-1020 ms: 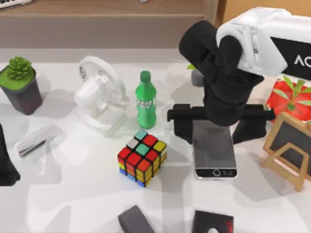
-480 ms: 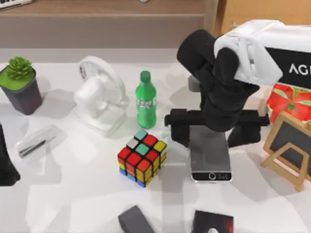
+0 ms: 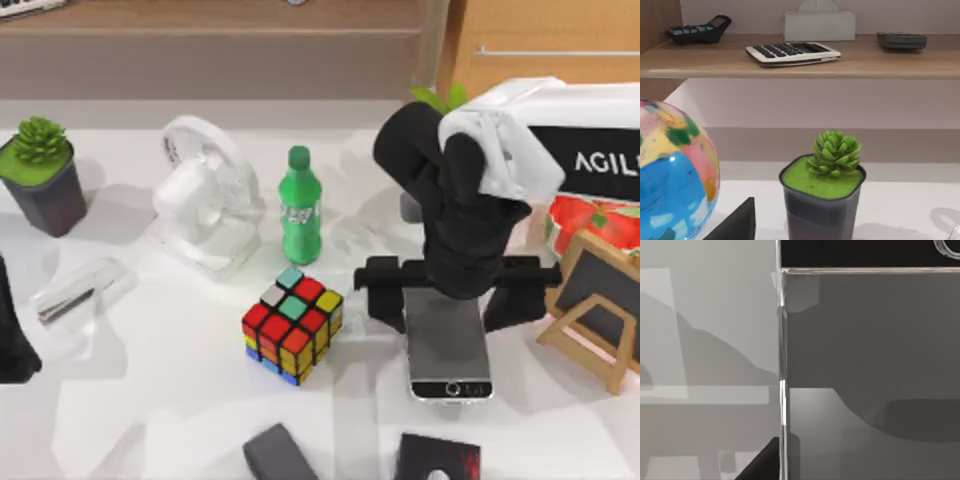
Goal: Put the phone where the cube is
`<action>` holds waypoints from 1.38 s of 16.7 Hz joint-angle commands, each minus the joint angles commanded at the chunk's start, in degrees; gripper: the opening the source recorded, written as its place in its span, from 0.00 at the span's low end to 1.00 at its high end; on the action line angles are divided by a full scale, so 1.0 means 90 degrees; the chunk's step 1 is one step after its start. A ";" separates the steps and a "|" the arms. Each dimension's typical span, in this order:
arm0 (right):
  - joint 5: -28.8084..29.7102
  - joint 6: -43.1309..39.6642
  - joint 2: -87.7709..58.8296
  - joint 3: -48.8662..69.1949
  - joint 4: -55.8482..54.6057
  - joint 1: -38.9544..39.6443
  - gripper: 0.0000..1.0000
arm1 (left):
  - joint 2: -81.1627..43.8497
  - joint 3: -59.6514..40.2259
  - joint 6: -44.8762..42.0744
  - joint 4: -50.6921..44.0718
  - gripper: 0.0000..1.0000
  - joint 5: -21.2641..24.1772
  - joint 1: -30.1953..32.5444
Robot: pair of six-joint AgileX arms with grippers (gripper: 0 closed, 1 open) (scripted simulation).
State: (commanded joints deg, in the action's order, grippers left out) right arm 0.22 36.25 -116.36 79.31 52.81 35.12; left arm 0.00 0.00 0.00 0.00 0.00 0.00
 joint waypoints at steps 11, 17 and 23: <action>0.0000 0.0000 0.0000 0.0000 0.0000 0.0000 0.53 | 0.0000 0.0000 0.0000 0.0000 1.00 0.0000 0.0000; 0.0000 0.0000 0.0000 0.0000 0.0000 0.0000 0.98 | 0.0000 0.0000 0.0000 0.0000 1.00 0.0000 0.0000; 0.0000 0.0000 0.0000 0.0000 0.0000 0.0000 1.00 | 0.0000 0.0000 0.0000 0.0000 1.00 0.0000 0.0000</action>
